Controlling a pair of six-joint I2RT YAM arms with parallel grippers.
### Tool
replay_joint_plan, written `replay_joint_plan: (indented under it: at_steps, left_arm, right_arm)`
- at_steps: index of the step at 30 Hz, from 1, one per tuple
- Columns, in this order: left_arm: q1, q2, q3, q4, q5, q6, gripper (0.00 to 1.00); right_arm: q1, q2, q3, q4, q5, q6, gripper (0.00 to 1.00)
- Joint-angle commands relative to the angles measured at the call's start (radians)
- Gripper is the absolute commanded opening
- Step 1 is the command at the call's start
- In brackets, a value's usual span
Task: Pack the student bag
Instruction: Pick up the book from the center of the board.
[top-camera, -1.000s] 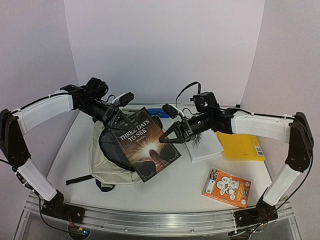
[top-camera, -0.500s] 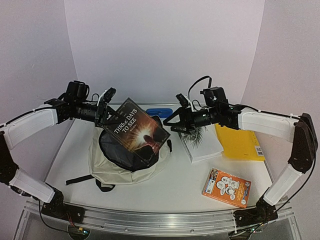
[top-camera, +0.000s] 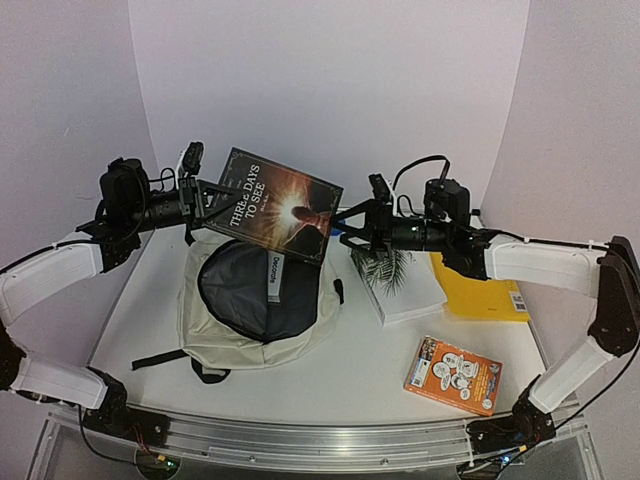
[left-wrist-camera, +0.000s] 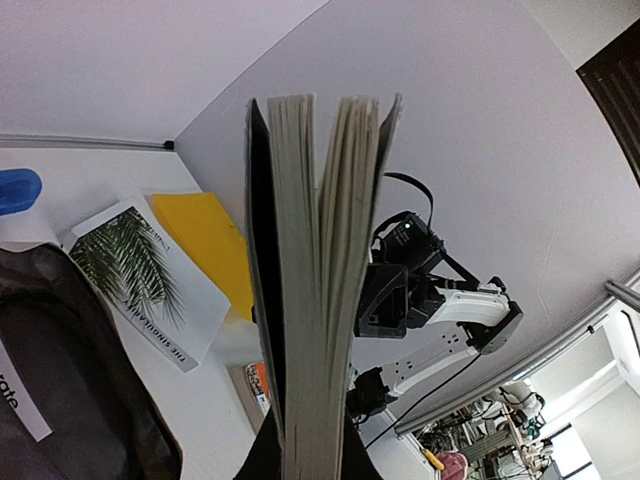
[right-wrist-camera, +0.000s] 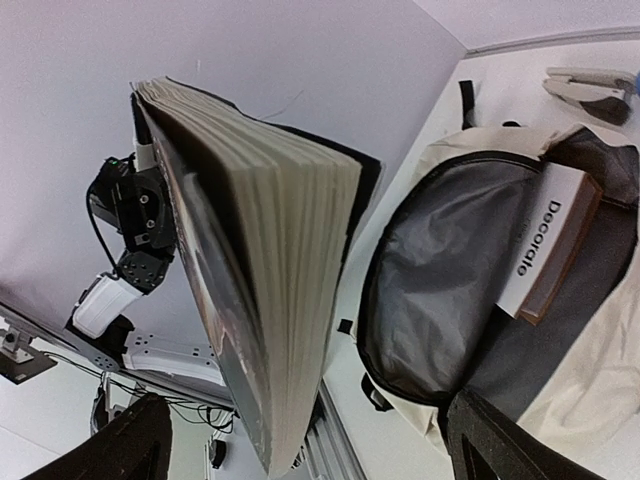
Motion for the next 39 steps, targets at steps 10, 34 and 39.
replay_joint_plan:
  at_steps: [10,34,39]
  left_arm:
    - [-0.002,-0.012,-0.037,0.275,0.055,-0.109,0.0]
    - [-0.001,-0.085,-0.051,-0.478,-0.404,0.065,0.8]
    - [0.015,-0.14,-0.135,-0.602,-0.555,0.022,0.82]
  right_arm:
    - [0.062,0.171,0.095,0.551,-0.086,0.258,0.55]
    - [0.065,0.049,0.179,-0.015,0.306,-0.105,0.0]
    - [0.005,0.01,0.168,-0.15,0.332,-0.133,0.0]
